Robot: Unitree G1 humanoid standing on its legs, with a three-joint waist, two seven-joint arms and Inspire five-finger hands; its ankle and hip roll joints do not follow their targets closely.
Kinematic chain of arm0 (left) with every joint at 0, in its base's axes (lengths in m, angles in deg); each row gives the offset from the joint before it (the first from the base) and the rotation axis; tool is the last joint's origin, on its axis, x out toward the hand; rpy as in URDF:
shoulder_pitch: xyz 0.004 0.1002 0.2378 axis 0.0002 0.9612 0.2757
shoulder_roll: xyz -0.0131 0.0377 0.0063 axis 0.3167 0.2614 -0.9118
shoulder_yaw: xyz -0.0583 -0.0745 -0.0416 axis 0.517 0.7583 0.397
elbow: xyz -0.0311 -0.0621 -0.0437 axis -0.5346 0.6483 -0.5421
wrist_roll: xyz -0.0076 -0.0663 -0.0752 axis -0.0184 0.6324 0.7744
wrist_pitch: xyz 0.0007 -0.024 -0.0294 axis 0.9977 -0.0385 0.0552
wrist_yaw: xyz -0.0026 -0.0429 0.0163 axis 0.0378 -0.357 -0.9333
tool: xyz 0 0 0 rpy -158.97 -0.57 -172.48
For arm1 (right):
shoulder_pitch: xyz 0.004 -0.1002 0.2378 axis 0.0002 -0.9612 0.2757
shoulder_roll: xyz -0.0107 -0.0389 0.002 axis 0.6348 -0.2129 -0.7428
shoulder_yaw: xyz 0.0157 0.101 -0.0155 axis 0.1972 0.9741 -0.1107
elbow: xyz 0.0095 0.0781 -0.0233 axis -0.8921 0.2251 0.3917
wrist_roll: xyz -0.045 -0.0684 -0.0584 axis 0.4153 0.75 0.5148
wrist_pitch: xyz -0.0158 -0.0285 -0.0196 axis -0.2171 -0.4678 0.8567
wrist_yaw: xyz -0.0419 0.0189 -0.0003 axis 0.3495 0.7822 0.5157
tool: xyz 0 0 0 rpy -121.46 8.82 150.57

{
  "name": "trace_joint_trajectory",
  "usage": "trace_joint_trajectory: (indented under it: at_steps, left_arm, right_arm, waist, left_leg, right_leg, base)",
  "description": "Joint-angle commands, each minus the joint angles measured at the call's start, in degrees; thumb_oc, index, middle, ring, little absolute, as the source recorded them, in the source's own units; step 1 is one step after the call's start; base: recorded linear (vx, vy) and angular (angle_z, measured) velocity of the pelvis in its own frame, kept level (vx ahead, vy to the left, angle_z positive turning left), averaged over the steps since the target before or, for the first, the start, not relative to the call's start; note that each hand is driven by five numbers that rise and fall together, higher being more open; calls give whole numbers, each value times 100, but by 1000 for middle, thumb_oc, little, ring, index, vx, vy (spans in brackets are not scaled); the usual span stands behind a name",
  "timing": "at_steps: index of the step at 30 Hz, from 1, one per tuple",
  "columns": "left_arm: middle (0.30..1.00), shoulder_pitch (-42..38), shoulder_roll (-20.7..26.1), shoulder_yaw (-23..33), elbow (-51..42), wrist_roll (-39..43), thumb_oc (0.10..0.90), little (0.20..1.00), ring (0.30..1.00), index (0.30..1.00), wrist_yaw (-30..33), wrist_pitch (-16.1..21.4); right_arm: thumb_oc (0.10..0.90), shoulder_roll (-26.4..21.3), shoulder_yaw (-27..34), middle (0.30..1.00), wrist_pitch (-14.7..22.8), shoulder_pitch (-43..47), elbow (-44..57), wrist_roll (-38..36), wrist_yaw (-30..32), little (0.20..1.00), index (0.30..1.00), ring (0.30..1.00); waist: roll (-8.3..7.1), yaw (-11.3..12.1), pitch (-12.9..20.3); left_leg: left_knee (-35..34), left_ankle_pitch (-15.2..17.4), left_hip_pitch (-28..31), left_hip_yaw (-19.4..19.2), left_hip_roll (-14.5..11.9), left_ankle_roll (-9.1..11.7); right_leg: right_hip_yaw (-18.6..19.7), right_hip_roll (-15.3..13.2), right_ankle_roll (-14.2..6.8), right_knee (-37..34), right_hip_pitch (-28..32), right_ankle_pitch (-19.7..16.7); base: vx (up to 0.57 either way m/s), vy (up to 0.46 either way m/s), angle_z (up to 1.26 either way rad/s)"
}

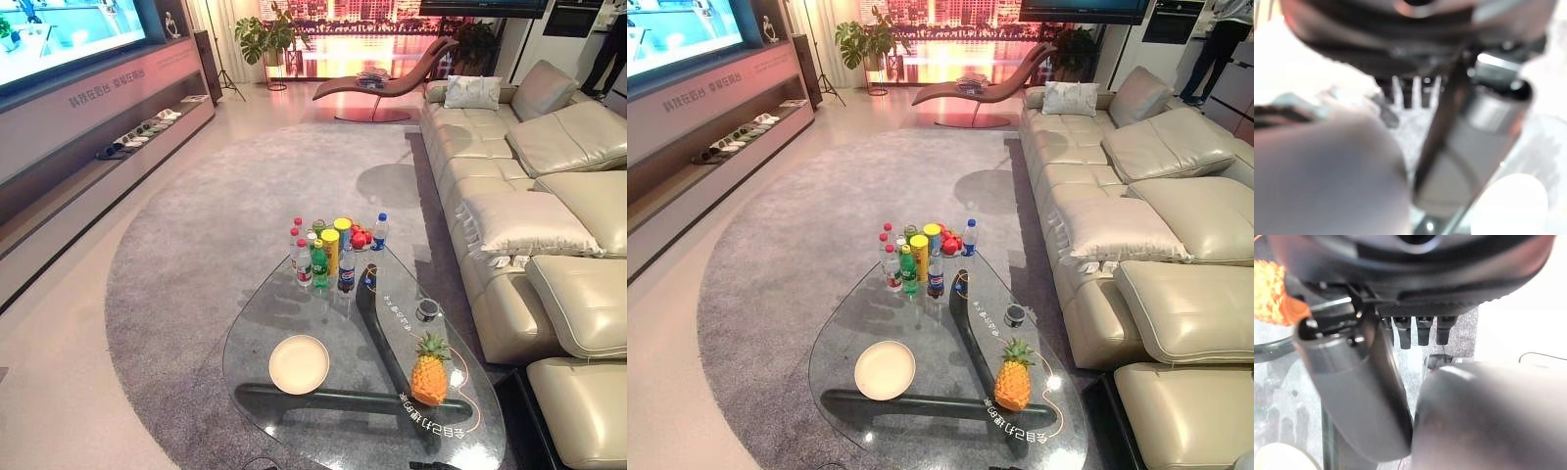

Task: Pick up the fruit to the plate

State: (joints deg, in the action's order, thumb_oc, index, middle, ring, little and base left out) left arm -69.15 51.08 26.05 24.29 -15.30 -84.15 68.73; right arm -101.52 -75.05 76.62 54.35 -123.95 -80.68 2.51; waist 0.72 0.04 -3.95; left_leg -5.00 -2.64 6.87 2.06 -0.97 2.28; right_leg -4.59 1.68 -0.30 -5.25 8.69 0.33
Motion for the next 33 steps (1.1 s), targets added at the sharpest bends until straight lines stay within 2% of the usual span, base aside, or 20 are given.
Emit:
trace_joint_trajectory:
  at_steps: [1, 6, 9, 14, 15, 17, 21, 24, 25, 30, 33]
  left_arm:
    - [900, -438, -109, 63, 267, -6, 800, 900, 900, 900, 40, 191]
    - [900, -425, -71, 99, 257, -73, 800, 900, 900, 900, 34, 207]
    - [900, -471, -39, 38, 218, -54, 800, 900, 900, 900, 35, 240]
    - [900, -582, 56, -94, 73, 136, 800, 900, 900, 900, 93, 278]
    - [900, -585, 61, -97, 68, 145, 800, 900, 900, 900, 92, 283]
    - [900, -630, 111, -124, 23, 228, 800, 900, 900, 900, 101, 282]
    - [900, -713, 190, -192, -144, 403, 800, 900, 900, 900, 133, 371]
    - [900, -725, 228, -211, -227, 495, 800, 900, 900, 900, 171, 418]
    - [900, -713, 236, -205, -293, 519, 800, 900, 900, 900, 187, 465]
    - [900, -695, 310, -224, -478, 386, 800, 900, 900, 900, 264, 561]
    - [900, -730, 350, -234, -539, 456, 800, 900, 900, 900, 285, 574]
  right_arm:
    - [800, 28, -74, 900, 6, -15, -443, 172, 289, 900, 900, 900]
    - [800, -6, 59, 900, 168, -20, -394, -118, 655, 900, 900, 900]
    - [800, -58, 222, 900, 436, 38, -262, -413, 1238, 900, 900, 900]
    - [800, -149, 426, 900, 1172, 99, 302, -892, 2258, 900, 900, 900]
    - [800, -150, 428, 900, 1184, 102, 329, -899, 2280, 900, 900, 900]
    - [800, -175, 443, 900, 1482, 149, 601, -1037, 2596, 900, 900, 900]
    - [800, -251, 356, 900, 1727, 245, 1745, -1144, 3464, 900, 900, 900]
    - [800, -301, 313, 900, 1882, 276, 2333, -1184, 3881, 900, 900, 900]
    - [800, -356, 296, 900, 1888, 283, 2857, -1163, 4175, 900, 900, 900]
    - [800, -527, 261, 900, 1912, 255, 4096, -1122, 4727, 900, 900, 900]
    - [800, -615, 309, 900, 2066, 300, 4506, -1087, 4888, 900, 900, 900]
  waist:
    - [-175, 58, -155]
    - [-194, 47, -286]
    - [-212, 28, -423]
    - [-280, -21, -750]
    - [-283, -21, -763]
    - [-311, -39, -927]
    - [-358, -71, -1345]
    - [-380, -83, -1506]
    - [-394, -94, -1604]
    - [-466, -132, -1814]
    - [-481, -136, -1922]
  left_leg:
    - [12, 390, 71, -107, 104, 24]
    - [75, 409, 40, -139, 98, 10]
    - [228, 428, -106, -160, 105, -21]
    - [490, 473, -439, -173, 133, -92]
    - [505, 476, -458, -175, 134, -93]
    - [612, 481, -619, -197, 145, -102]
    - [829, 467, -981, -208, 178, -125]
    - [954, 463, -1165, -203, 195, -129]
    - [1026, 472, -1256, -190, 214, -127]
    - [1259, 496, -1549, -173, 253, -112]
    - [1422, 525, -1712, -148, 273, -118]
  right_leg:
    - [-61, -374, -420, 28, -51, -88]
    - [-97, -394, -415, 128, -101, -58]
    - [-53, -395, -395, 301, -268, -29]
    - [113, -353, -369, 488, -604, -61]
    - [119, -353, -368, 498, -620, -62]
    - [166, -340, -356, 562, -761, -82]
    - [228, -306, -324, 735, -1080, -103]
    - [239, -285, -303, 812, -1214, -106]
    - [247, -273, -293, 831, -1270, -112]
    - [251, -246, -255, 914, -1451, -111]
    - [234, -242, -227, 1019, -1571, -78]
  base:
    - [0, 0, 0]
    - [0, 0, 0]
    - [-12, -7, -1]
    - [-67, -44, -11]
    - [-87, -35, -19]
    - [-105, -31, -12]
    - [-146, -38, -2]
    - [-70, -28, 1]
    - [-41, -23, 2]
    - [-31, -18, 1]
    - [0, 0, 0]
